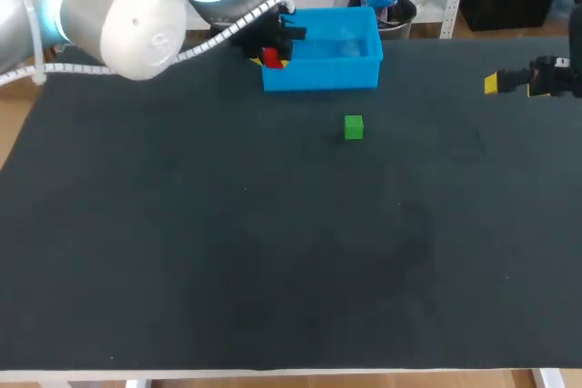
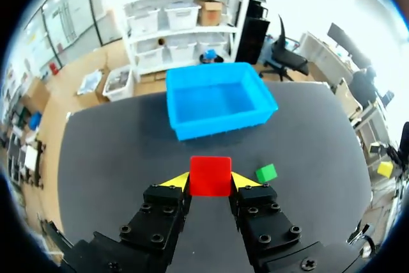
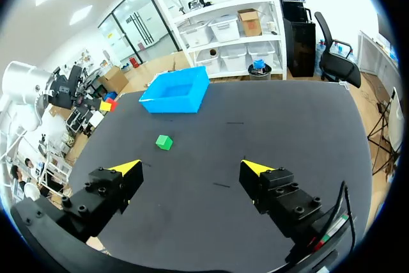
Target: Use the left arm to pick the red cube and place it into the blue plastic box first, then use the right arm to grasp the green cube and put it into the same blue plastic box after the first action is fully finished.
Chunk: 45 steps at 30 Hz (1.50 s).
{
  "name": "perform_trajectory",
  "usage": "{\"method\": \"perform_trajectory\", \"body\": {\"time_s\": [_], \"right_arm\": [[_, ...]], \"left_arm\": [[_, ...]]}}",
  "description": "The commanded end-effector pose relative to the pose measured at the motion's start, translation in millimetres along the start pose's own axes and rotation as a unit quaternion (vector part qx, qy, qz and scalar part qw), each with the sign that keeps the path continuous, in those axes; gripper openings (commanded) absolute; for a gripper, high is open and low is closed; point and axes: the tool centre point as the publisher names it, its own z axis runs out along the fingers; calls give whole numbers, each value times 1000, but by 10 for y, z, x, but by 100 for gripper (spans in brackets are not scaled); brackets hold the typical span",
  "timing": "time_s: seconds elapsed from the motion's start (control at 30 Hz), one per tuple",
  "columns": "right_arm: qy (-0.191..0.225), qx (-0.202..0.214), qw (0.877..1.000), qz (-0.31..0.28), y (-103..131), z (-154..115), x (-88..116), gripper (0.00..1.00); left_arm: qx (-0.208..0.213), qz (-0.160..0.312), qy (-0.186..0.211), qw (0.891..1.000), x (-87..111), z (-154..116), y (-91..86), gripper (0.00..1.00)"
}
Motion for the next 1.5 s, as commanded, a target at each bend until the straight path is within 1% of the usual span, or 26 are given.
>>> {"method": "perform_trajectory", "body": {"time_s": [0.03,0.13,0.17,0.2,0.23,0.3,0.37,0.4,0.53,0.77,0.9,1.07,1.3,1.37,1.4,1.5], "right_arm": [[1,1,1000,0,2,5,-4,100],[1,1,1000,0,2,5,-4,100],[1,1,1000,0,2,5,-4,100],[1,1,1000,0,2,5,-4,100],[1,1,1000,0,2,5,-4,100],[1,1,1000,0,2,5,-4,100],[1,1,1000,0,2,5,-4,100],[1,1,1000,0,2,5,-4,100],[1,1,1000,0,2,5,-4,100],[1,1,1000,0,2,5,-4,100],[1,1,1000,0,2,5,-4,100],[1,1,1000,0,2,5,-4,100],[1,1,1000,0,2,5,-4,100],[1,1,1000,0,2,5,-4,100],[1,1,1000,0,2,5,-4,100],[1,1,1000,0,2,5,-4,100]], "left_arm": [[36,21,-8,999,-24,28,85,0],[69,48,-20,996,-99,28,95,0],[79,50,-27,995,-127,22,100,0],[76,60,-29,995,-156,18,113,0],[87,70,-30,993,-188,17,121,0],[88,75,-39,992,-258,5,157,0],[103,84,-43,990,-317,-21,179,0],[101,85,-44,990,-342,-30,191,0],[116,96,-53,987,-397,-34,205,0],[120,101,-56,986,-434,13,139,0],[126,108,-65,984,-490,89,101,0],[130,113,-75,982,-623,214,66,0],[138,118,-90,979,-912,467,59,0],[135,120,-89,979,-999,543,61,0],[142,117,-88,979,-1040,585,63,0],[143,117,-85,979,-1151,725,72,0]]}}
